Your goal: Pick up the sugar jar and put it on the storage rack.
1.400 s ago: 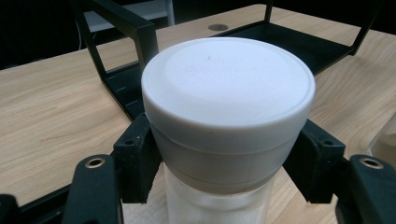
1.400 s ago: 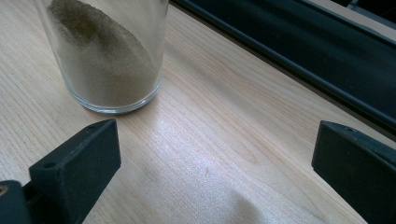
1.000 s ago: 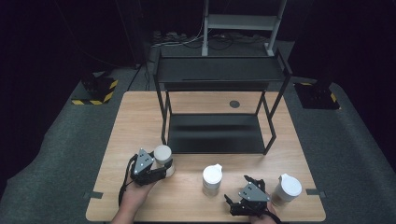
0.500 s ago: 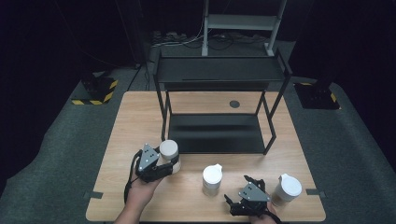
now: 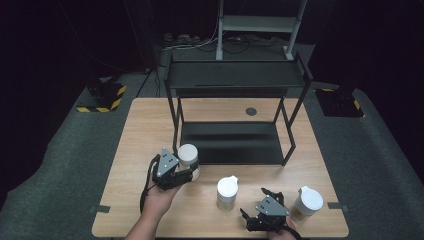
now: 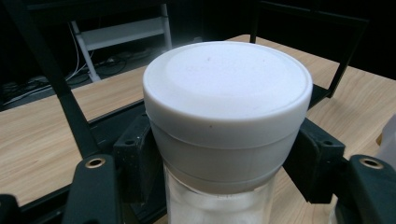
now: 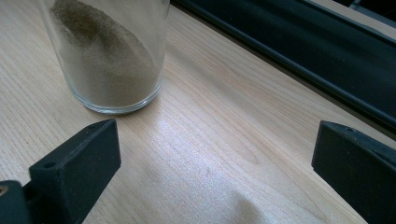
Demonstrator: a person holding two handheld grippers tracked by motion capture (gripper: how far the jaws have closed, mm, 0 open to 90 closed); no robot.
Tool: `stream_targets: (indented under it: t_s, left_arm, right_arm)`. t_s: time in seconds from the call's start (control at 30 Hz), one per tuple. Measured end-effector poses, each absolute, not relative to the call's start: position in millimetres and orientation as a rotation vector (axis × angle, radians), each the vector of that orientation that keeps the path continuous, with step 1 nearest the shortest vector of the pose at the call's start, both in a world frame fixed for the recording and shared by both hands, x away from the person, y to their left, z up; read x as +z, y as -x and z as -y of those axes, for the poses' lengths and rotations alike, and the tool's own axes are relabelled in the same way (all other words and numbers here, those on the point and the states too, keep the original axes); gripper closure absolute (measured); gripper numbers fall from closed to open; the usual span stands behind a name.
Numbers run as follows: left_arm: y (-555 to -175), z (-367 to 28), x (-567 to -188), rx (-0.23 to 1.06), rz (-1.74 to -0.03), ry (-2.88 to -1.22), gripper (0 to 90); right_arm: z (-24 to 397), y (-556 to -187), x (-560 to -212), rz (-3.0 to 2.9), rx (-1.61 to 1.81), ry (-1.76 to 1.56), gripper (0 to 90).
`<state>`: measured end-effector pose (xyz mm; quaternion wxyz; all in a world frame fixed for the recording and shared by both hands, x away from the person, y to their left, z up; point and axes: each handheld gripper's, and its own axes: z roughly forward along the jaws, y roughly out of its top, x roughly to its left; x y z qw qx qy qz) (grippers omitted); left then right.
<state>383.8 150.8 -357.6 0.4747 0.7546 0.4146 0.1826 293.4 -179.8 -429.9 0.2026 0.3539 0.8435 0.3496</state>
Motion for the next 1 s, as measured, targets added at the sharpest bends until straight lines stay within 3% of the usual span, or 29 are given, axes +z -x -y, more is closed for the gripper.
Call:
stream_targets:
  t_s: [1.0]
  left_arm:
    - [-424, -114, -369, 0.477, -1.069, -1.882, 34.4]
  right_arm:
    - [181, -293, -430, -2.353, 0.986, -0.989, 0.5]
